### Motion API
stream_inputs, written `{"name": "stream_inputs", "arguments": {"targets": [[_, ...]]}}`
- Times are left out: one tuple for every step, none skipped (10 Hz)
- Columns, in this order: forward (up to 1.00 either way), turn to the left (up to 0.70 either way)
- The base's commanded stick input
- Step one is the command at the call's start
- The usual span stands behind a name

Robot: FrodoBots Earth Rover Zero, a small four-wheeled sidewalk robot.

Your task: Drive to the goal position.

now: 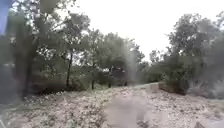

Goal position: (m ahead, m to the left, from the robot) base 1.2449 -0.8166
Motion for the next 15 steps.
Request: {"name": "stream_inputs", "arguments": {"targets": [[0.45,0.00],[0.45,0.00],[0.45,0.00],[0.45,0.00],[0.45,0.00],[0.45,0.00],[0.45,0.00],[0.45,0.00],[0.45,0.00],[0.45,0.00],[0.45,0.00],[0.45,0.00],[0.45,0.00],[0.45,0.00],[0.45,0.00]]}}
